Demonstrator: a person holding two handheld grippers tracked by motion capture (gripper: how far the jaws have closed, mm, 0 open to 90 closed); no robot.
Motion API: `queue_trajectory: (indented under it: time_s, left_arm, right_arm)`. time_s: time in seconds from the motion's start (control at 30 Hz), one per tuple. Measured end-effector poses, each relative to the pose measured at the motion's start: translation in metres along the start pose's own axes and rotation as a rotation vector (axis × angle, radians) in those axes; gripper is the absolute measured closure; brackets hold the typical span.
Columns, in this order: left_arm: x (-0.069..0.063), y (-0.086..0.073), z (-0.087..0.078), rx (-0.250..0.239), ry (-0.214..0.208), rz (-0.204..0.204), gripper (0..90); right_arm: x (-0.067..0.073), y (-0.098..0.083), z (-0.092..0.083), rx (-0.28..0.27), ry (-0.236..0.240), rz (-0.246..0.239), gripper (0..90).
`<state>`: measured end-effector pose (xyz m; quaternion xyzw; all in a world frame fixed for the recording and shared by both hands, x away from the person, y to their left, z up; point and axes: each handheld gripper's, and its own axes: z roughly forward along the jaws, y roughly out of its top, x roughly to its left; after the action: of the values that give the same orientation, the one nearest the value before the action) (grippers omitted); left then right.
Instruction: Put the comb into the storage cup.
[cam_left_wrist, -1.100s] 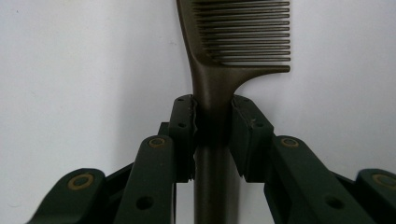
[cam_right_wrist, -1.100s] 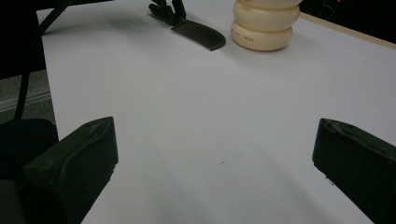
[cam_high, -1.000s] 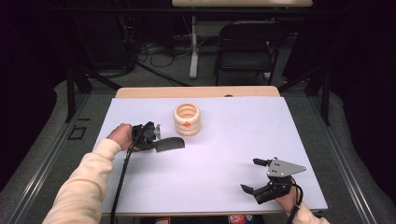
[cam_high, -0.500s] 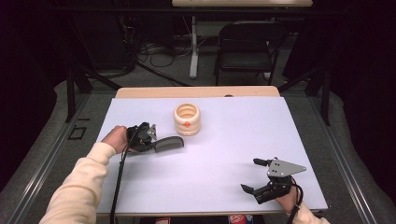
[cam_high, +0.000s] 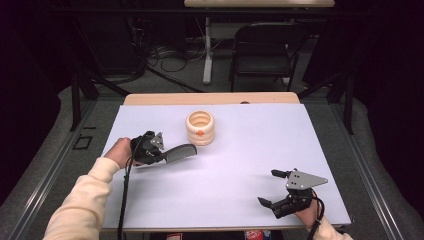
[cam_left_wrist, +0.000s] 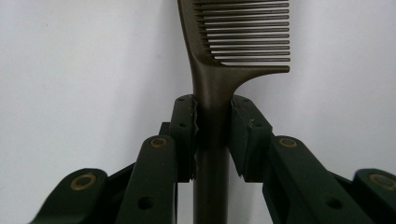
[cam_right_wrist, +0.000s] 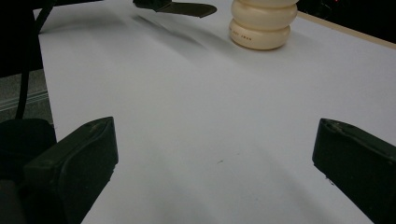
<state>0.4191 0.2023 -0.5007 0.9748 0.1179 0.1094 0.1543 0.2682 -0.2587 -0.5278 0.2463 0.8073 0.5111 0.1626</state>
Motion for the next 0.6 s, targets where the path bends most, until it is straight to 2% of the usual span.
queue_trajectory:
  time_s: [0.2, 0.47, 0.53, 0.6]
  left_arm:
    - [-0.004, -0.003, -0.009, -0.075, -0.003, -0.028, 72.6]
    - [-0.008, -0.010, -0.016, -0.158, -0.002, -0.105, 72.6]
    - [-0.008, -0.012, -0.017, -0.171, 0.006, -0.117, 72.6]
    - [-0.009, -0.015, -0.017, -0.195, 0.015, -0.147, 72.6]
  right_arm:
    - [0.000, 0.000, 0.000, 0.001, -0.001, 0.001, 0.0]
    - [0.000, 0.000, 0.000, 0.001, -0.003, 0.000, 0.0]
    - [0.000, 0.000, 0.000, 0.000, -0.002, 0.000, 0.0]
    - [0.000, 0.000, 0.000, 0.000, -0.002, 0.000, 0.0]
